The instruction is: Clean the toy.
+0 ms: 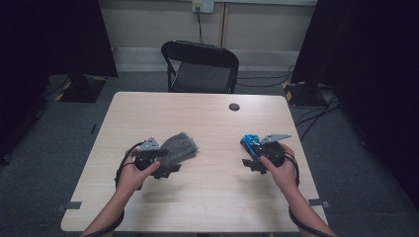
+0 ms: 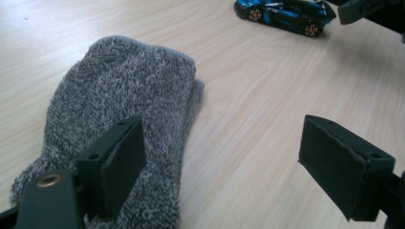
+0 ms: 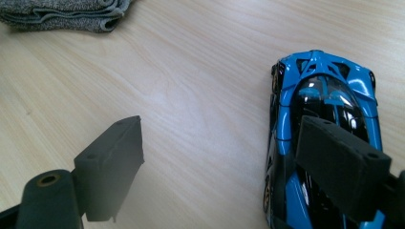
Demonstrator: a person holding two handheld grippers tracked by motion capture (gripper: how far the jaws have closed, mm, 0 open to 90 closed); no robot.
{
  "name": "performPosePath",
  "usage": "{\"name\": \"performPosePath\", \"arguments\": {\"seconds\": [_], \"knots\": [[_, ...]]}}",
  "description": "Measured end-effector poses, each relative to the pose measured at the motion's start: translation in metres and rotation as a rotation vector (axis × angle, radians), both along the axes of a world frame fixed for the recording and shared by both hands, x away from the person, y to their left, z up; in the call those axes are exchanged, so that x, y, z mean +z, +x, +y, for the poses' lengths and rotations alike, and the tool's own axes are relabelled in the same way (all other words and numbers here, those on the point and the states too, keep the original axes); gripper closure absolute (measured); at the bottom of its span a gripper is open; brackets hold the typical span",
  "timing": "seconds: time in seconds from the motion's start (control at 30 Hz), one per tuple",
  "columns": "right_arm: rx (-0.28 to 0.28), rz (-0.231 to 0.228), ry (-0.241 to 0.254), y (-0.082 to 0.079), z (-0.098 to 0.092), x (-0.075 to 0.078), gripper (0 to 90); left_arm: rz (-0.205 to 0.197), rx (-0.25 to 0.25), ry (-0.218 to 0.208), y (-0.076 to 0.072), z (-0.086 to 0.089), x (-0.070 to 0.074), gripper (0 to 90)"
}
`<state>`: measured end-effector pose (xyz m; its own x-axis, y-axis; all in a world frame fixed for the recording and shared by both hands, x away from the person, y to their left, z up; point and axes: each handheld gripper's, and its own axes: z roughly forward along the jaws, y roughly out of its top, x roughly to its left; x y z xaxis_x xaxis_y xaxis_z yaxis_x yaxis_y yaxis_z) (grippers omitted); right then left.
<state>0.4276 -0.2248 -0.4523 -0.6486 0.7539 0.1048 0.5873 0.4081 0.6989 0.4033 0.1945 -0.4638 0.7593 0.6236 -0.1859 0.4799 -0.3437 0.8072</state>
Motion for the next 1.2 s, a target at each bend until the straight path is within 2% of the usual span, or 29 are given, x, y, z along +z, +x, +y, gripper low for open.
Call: {"name": "performPosePath", "arguments": {"seconds": [0.37,0.47,0.67,0.77,0.87,1.0,1.2], "knots": [[0.025,0.009,0.006,-0.015,-0.009,-0.004,15.6,-0.003,-0.021,-0.002,-0.008,0.006,-0.002,16.1],[0.034,0.009,-0.009,-0.019,-0.011,-0.005,15.6,-0.002,-0.012,-0.001,-0.010,0.009,-0.002,16.1],[0.045,0.021,-0.001,-0.026,-0.015,-0.008,15.7,-0.006,-0.007,0.000,-0.014,0.017,-0.002,16.0],[0.053,0.010,0.001,-0.031,-0.017,-0.011,15.4,-0.003,-0.005,0.000,-0.016,0.019,-0.003,16.1],[0.049,0.017,0.023,-0.035,-0.020,-0.012,15.6,-0.002,-0.007,0.004,-0.019,0.022,-0.004,16.1],[0.059,0.020,0.010,-0.041,-0.024,-0.012,15.3,-0.001,-0.002,0.003,-0.022,0.026,-0.005,16.1],[0.050,0.022,0.020,-0.048,-0.034,-0.014,15.6,-0.002,0.002,0.005,-0.024,0.030,-0.006,16.1]]}}
